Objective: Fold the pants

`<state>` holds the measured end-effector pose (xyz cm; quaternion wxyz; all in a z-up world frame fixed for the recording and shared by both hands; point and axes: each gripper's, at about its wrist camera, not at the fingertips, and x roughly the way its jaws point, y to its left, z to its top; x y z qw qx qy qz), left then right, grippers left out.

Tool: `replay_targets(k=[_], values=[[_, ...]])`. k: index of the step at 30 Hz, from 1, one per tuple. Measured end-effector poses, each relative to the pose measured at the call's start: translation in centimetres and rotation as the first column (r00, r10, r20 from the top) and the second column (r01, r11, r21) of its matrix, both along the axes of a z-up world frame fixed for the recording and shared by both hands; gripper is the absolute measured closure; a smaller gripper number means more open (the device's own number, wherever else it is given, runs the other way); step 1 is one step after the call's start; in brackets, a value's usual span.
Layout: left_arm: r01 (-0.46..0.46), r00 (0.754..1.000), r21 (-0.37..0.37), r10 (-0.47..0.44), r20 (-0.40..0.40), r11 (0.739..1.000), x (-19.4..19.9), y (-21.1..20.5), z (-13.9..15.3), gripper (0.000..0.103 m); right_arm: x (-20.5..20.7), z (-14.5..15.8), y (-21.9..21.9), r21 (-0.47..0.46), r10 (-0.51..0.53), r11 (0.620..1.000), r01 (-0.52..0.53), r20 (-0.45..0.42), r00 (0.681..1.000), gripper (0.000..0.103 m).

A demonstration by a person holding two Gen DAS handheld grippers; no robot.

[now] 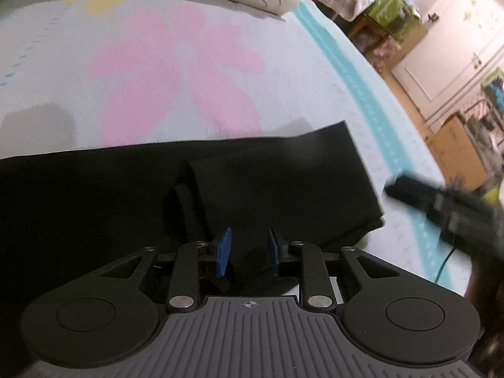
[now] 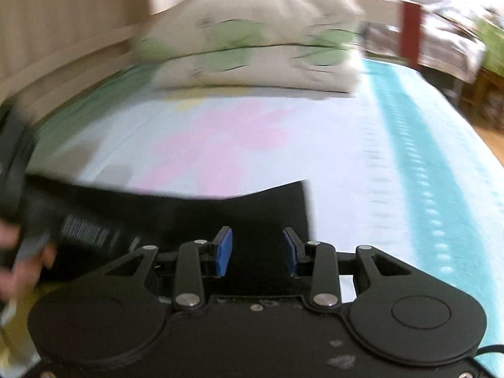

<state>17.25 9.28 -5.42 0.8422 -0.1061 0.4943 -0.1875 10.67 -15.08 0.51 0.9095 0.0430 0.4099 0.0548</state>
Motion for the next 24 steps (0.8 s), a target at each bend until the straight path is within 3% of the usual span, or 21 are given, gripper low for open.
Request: replay_targets(k=[3, 7, 12, 18, 19, 21, 24], values=[[0.004, 1.0, -0.009, -0.004, 0.012, 1.0, 0.2, 0.2, 0.0, 0.078, 2.3, -1.0, -0.6, 0.05, -0.055, 0.997, 0.056, -0.026, 0.998, 0.093], [-0.001, 1.0, -0.03, 0.002, 0.021, 1.0, 0.2, 0.4, -0.1, 0.078, 4.7, -3.2, -0.3, 0.099, -0.076, 0.992, 0.083, -0.067, 0.995, 0.093], [0.019, 0.999, -0.03, -0.017, 0.042, 0.999, 0.1, 0.0, 0.0, 0.078, 6.7, -6.3, -1.0, 0.053, -0.173, 0.982, 0.181, -0.13, 0.976, 0.103], [0.016, 0.999, -0.025, -0.014, 0.053, 1.0, -0.4, 0.2, 0.2, 0.078, 6.1, -6.4, -1.2, 0.042, -0.189, 0.98, 0.193, -0.084, 0.978, 0.103], [0.006, 0.998, -0.022, -0.004, 0.055, 1.0, -0.6, 0.4, 0.5, 0.078, 5.9, -6.2, -1.4, 0.049, -0.188, 0.98, 0.191, -0.07, 0.98, 0.1], [-0.022, 0.997, 0.006, 0.021, 0.079, 1.0, -1.1, 0.8, 1.5, 0.078, 4.9, -5.3, -1.1, 0.062, -0.198, 0.978, 0.199, -0.028, 0.98, 0.084], [-0.068, 0.991, 0.016, 0.065, 0.117, 0.998, -1.8, 2.4, 3.1, 0.077, 3.3, -3.7, 0.2, 0.062, -0.162, 0.985, 0.158, 0.06, 0.985, 0.082]])
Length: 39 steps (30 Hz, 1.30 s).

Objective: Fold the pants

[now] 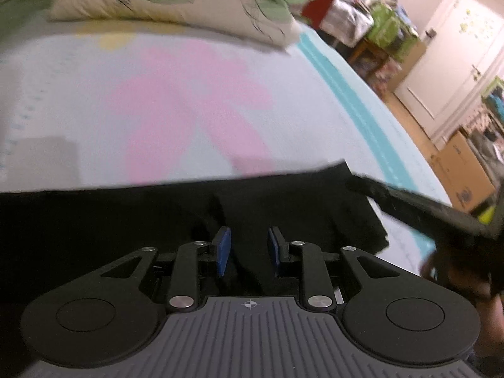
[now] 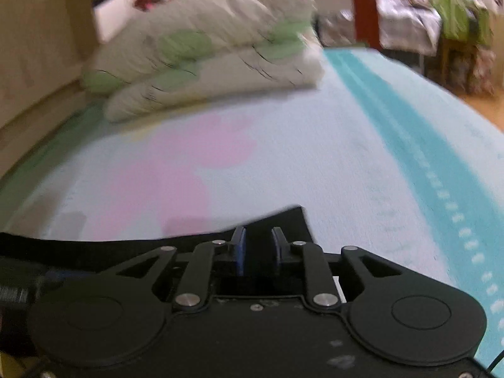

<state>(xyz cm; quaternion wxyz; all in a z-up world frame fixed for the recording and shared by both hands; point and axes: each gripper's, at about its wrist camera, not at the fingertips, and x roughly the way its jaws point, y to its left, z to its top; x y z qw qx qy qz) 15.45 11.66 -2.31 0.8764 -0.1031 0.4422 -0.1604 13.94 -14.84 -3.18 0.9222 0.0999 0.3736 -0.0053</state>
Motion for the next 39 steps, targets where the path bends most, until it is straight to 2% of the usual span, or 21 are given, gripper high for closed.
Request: replay_targets(k=[2, 6, 11, 16, 19, 20, 21, 23, 25, 28, 31, 35, 39], values=[[-0.052, 0.999, -0.002, 0.052, -0.012, 0.999, -0.3, 1.6, 0.8, 0.076, -0.9, 0.7, 1.4, 0.001, 0.052, 0.999, -0.052, 0.012, 0.999, 0.082], [-0.157, 0.987, 0.012, 0.157, -0.041, 0.988, -1.0, 4.9, 2.0, 0.076, -2.0, 0.7, 5.1, 0.012, 0.179, 0.984, -0.179, -0.02, 0.984, 0.082], [-0.21, 0.976, 0.08, 0.213, -0.034, 0.974, -3.2, 9.0, 3.6, 0.075, -3.6, -0.3, 9.4, -0.013, 0.3, 0.953, -0.301, -0.071, 0.951, 0.082], [-0.278, 0.959, 0.145, 0.283, -0.021, 0.95, -5.1, 13.5, 4.8, 0.073, -4.3, -1.6, 11.3, -0.034, 0.32, 0.944, -0.327, -0.136, 0.938, 0.079], [-0.334, 0.939, 0.14, 0.342, -0.032, 0.932, -5.8, 15.5, 4.8, 0.073, -4.5, -1.7, 11.7, -0.059, 0.311, 0.945, -0.321, -0.135, 0.941, 0.079], [-0.346, 0.935, 0.127, 0.354, -0.038, 0.929, -6.1, 15.9, 4.6, 0.073, -4.7, -1.5, 11.8, -0.068, 0.302, 0.948, -0.312, -0.129, 0.945, 0.075], [-0.354, 0.931, 0.112, 0.361, -0.05, 0.929, -6.2, 16.3, 4.3, 0.072, -5.1, -1.1, 12.1, -0.091, 0.287, 0.95, -0.298, -0.118, 0.951, 0.067], [-0.353, 0.93, 0.086, 0.36, -0.078, 0.932, -6.1, 16.1, 3.6, 0.072, -5.1, -0.8, 12.7, -0.167, 0.261, 0.947, -0.276, -0.105, 0.96, 0.063], [-0.327, 0.937, 0.07, 0.333, -0.109, 0.943, -5.8, 15.3, 3.2, 0.072, -5.6, -0.5, 13.5, -0.22, 0.275, 0.932, -0.29, -0.095, 0.957, 0.061], [-0.265, 0.959, 0.074, 0.271, -0.085, 0.961, -5.4, 14.2, 3.7, 0.072, -6.3, -0.3, 14.5, -0.24, 0.312, 0.915, -0.323, -0.086, 0.946, 0.06], [-0.27, 0.961, 0.102, 0.275, -0.038, 0.957, -5.9, 14.9, 4.5, 0.072, -6.8, -0.3, 15.2, -0.214, 0.334, 0.915, -0.342, -0.073, 0.94, 0.06], [-0.325, 0.944, 0.093, 0.329, -0.035, 0.941, -6.1, 17.8, 5.3, 0.072, -7.2, 0.1, 16.6, -0.135, 0.369, 0.919, -0.371, -0.039, 0.929, 0.06], [-0.38, 0.923, 0.095, 0.384, -0.027, 0.92, -6.8, 21.1, 5.4, 0.072, -7.1, 0.5, 19.2, -0.085, 0.433, 0.898, -0.431, -0.003, 0.902, 0.06]])
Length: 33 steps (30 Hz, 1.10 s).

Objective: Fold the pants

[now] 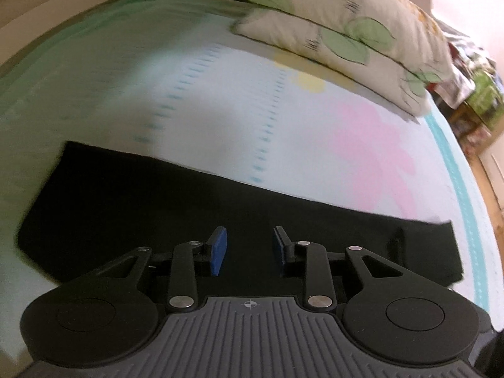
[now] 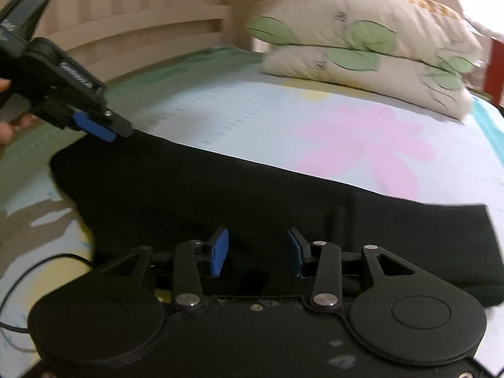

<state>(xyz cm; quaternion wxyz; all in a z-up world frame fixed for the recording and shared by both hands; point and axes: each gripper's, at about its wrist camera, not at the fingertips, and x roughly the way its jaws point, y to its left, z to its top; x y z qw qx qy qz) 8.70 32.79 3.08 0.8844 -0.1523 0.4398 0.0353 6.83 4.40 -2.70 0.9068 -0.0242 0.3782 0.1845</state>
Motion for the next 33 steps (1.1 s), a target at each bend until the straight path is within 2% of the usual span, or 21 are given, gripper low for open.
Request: replay_targets(k=[2, 6, 7, 8, 9, 10, 12, 18, 21, 25, 33], values=[[-0.04, 0.999, -0.006, 0.04, -0.004, 0.999, -0.5, 1.9, -0.2, 0.071, 0.1, -0.1, 1.6, -0.001, 0.03, 1.0, -0.03, 0.007, 1.0, 0.06], [-0.078, 0.996, 0.006, 0.078, -0.037, 0.997, -1.6, 5.0, -1.3, 0.069, 0.2, -1.3, 3.9, -0.003, 0.062, 0.998, -0.062, -0.036, 0.997, 0.064], [-0.085, 0.995, 0.013, 0.086, -0.042, 0.996, -2.0, 5.7, -1.7, 0.069, -0.3, -1.9, 4.4, -0.007, 0.074, 0.997, -0.075, -0.059, 0.995, 0.066], [-0.092, 0.995, 0.013, 0.092, -0.045, 0.996, -2.4, 6.3, -2.1, 0.069, -0.6, -2.5, 4.9, -0.02, 0.092, 0.995, -0.094, -0.089, 0.992, 0.072], [-0.099, 0.994, 0.007, 0.099, -0.047, 0.995, -2.8, 6.9, -2.4, 0.069, -1.3, -3.0, 5.3, -0.043, 0.105, 0.993, -0.109, -0.086, 0.991, 0.072], [-0.108, 0.993, -0.003, 0.107, -0.048, 0.994, -3.2, 7.6, -2.8, 0.069, -2.0, -3.2, 5.7, -0.074, 0.116, 0.99, -0.119, -0.046, 0.992, 0.072], [-0.137, 0.99, -0.03, 0.136, -0.047, 0.99, -4.1, 9.0, -3.5, 0.069, -2.6, -3.2, 6.4, -0.122, 0.129, 0.984, -0.131, -0.023, 0.991, 0.072], [-0.222, 0.975, -0.111, 0.222, -0.014, 0.969, -5.8, 11.8, -4.3, 0.066, -1.5, -3.2, 6.3, -0.098, 0.121, 0.987, -0.126, -0.058, 0.991, 0.072], [-0.248, 0.969, -0.122, 0.248, -0.016, 0.961, -6.1, 12.6, -4.8, 0.06, -1.6, -3.4, 6.3, -0.106, 0.125, 0.986, -0.129, -0.052, 0.991, 0.071], [-0.259, 0.966, -0.132, 0.257, -0.027, 0.957, -6.0, 12.9, -5.7, 0.06, -1.1, -3.6, 6.3, -0.105, 0.121, 0.986, -0.126, -0.052, 0.991, 0.071], [-0.32, 0.946, -0.154, 0.325, 0.008, 0.935, -7.6, 12.6, -6.1, 0.057, -1.2, -3.6, 5.8, -0.087, 0.123, 0.988, -0.128, -0.059, 0.991, 0.071]])
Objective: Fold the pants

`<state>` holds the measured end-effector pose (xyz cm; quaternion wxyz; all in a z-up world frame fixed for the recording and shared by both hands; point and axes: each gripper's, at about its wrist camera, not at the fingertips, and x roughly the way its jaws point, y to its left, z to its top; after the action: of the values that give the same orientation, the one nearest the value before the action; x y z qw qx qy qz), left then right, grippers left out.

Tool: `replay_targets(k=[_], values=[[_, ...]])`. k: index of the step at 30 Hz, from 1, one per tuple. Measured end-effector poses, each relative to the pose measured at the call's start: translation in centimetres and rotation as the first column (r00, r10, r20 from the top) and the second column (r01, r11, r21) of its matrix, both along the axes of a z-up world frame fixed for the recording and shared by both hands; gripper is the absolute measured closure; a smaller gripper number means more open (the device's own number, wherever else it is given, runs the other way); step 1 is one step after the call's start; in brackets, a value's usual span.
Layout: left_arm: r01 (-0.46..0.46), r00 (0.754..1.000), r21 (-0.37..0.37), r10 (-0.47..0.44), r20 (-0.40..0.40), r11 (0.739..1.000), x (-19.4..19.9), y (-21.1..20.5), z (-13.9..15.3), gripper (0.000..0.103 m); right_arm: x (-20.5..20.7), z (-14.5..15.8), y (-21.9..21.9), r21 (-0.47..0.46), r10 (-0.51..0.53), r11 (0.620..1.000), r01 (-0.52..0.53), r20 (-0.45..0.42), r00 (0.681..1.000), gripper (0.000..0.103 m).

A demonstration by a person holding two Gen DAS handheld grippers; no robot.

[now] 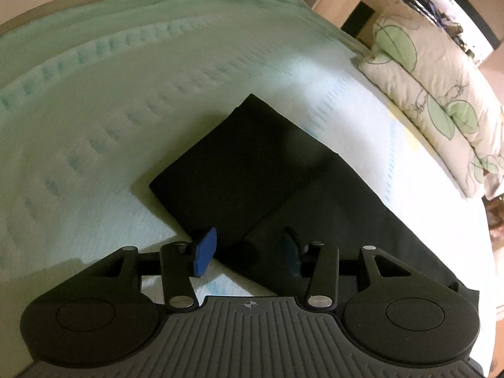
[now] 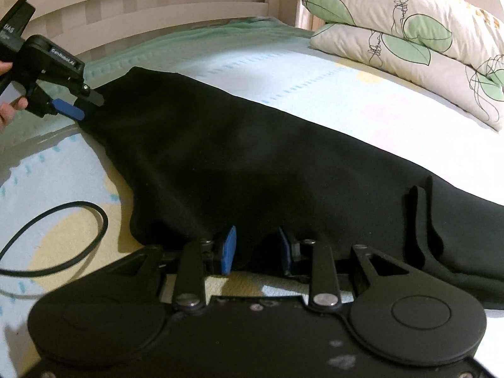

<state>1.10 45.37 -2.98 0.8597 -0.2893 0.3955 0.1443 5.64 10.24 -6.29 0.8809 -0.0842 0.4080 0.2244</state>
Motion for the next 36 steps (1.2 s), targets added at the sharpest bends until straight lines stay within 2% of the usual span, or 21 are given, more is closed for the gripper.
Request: replay_targets(k=[6, 11, 14, 23, 26, 30, 33, 36], values=[[-0.016, 1.0, 0.001, 0.016, -0.008, 1.0, -0.6, -0.3, -0.3, 0.052, 0.0, -0.2, -0.1, 0.008, -0.002, 1.0, 0.002, 0.0, 1.0, 0.071], [-0.046, 0.998, -0.051, 0.047, 0.029, 0.998, -0.7, 0.5, -1.2, 0.051, 0.0, -0.2, -0.2, 0.01, 0.002, 1.0, -0.002, 0.003, 1.0, 0.071], [-0.068, 0.996, -0.108, 0.074, 0.058, 0.992, -0.2, 1.3, -1.5, 0.043, 0.0, -0.2, -0.2, 0.012, 0.003, 1.0, -0.003, -0.001, 1.0, 0.071], [-0.109, 0.989, -0.157, 0.123, 0.084, 0.982, 0.8, 2.8, -2.1, 0.038, 0.1, -0.2, -0.2, 0.021, 0.002, 1.0, -0.002, -0.005, 1.0, 0.071], [-0.094, 0.987, -0.149, 0.111, 0.114, 0.984, 0.4, 2.6, -2.4, 0.033, 0.1, -0.1, -0.3, 0.026, 0.003, 1.0, -0.003, -0.007, 1.0, 0.071], [-0.095, 0.98, -0.087, 0.108, 0.166, 0.992, -0.7, 1.2, -2.9, 0.032, 0.0, -0.1, -0.5, 0.032, 0.002, 1.0, -0.002, -0.007, 1.0, 0.071], [-0.08, 0.982, -0.064, 0.089, 0.166, 0.995, 0.2, 0.9, -2.6, 0.018, -0.1, -0.1, -0.7, 0.031, 0.006, 0.999, -0.006, -0.004, 1.0, 0.071], [-0.081, 0.987, -0.059, 0.088, 0.137, 0.995, 2.1, 1.3, -2.0, 0.016, -0.1, -0.1, -0.7, 0.032, 0.01, 0.999, -0.01, -0.006, 1.0, 0.071]])
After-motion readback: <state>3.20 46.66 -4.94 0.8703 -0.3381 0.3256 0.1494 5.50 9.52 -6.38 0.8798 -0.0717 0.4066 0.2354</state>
